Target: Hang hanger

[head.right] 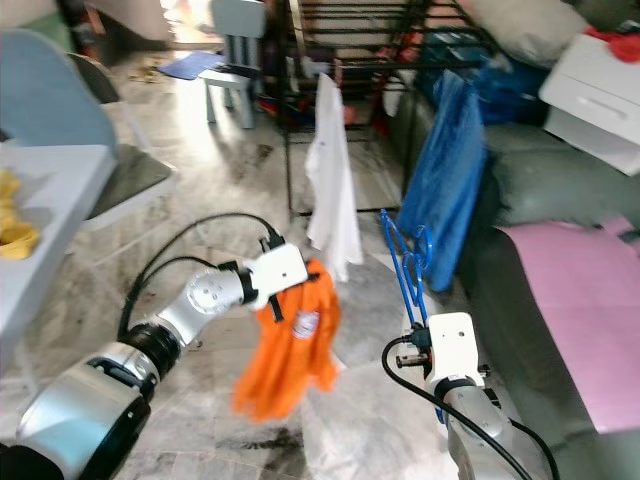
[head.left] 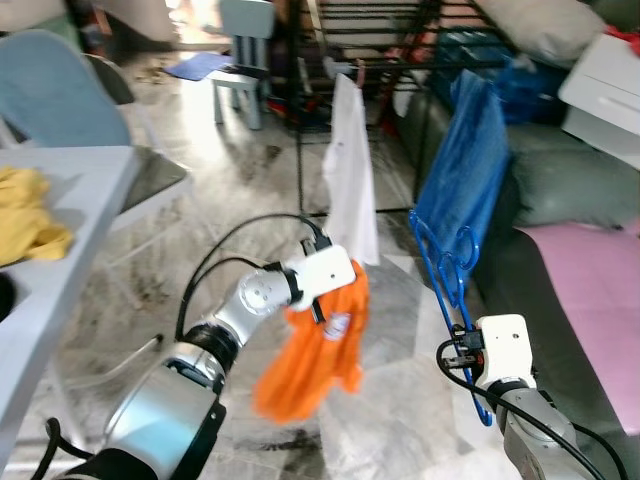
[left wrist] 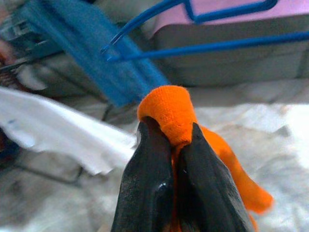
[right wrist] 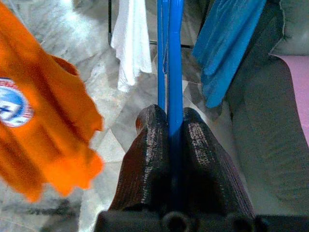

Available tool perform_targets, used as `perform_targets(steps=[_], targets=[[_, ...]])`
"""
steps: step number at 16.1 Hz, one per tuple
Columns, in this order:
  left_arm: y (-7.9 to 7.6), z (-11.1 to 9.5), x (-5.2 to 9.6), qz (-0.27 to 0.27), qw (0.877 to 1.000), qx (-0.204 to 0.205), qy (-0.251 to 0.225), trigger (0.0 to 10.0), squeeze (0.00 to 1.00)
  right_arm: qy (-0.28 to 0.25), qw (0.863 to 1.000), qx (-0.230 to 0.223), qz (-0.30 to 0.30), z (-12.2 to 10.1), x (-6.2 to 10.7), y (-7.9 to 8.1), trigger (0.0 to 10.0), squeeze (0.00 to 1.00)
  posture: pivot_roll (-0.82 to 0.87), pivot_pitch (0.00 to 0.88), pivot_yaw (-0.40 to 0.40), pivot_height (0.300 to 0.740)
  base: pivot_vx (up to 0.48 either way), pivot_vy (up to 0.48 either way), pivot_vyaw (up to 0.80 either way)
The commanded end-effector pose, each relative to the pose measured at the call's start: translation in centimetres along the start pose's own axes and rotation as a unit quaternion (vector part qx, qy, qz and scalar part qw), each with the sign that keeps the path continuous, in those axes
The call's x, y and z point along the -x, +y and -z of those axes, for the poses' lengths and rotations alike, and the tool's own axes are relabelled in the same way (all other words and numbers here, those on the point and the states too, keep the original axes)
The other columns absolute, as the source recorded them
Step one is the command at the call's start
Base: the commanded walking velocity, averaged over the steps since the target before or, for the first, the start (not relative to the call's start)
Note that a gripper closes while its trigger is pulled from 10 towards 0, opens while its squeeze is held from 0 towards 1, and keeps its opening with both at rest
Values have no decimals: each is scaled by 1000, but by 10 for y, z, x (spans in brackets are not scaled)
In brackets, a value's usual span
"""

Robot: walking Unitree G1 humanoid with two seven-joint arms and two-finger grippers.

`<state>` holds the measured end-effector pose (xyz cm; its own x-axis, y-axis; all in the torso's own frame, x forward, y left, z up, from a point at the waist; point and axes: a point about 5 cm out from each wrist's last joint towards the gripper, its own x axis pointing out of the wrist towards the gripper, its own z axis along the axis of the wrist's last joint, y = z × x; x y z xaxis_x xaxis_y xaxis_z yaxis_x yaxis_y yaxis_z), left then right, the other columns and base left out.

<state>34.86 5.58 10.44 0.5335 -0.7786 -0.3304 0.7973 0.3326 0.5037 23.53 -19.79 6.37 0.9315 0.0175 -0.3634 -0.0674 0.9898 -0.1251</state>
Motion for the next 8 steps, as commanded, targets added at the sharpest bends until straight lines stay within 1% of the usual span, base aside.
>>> perform_targets(steps=[1, 3, 4, 5, 8], targets=[[6, -9, 1, -5, 1000, -2, -30, 10000, 0, -9, 1000, 8, -1, -5, -2, 0, 10000, 0, -39, 0, -40, 740, 0, 0, -788], [5, -9, 1, 1, 999, 8, -35, 10000, 0, -9, 1000, 9, -3, -5, -3, 2, 10000, 0, -38, 0, -42, 740, 0, 0, -788], [4, -8, 1, 8, 999, 14, -36, 10000, 0, -6, 1000, 18, -8, -4, -3, 4, 10000, 0, -40, 0, -43, 740, 244, 0, -788], [1, -8, 1, 19, 999, 10, -35, 10000, 0, -4, 1000, 25, -10, -2, -3, 5, 10000, 0, -38, 0, -44, 740, 259, 0, -788], [-3, -8, 0, 31, 999, 16, -42, 10000, 0, -4, 1000, 28, -11, -2, -3, 5, 10000, 0, -41, 0, -43, 740, 262, 0, -788]])
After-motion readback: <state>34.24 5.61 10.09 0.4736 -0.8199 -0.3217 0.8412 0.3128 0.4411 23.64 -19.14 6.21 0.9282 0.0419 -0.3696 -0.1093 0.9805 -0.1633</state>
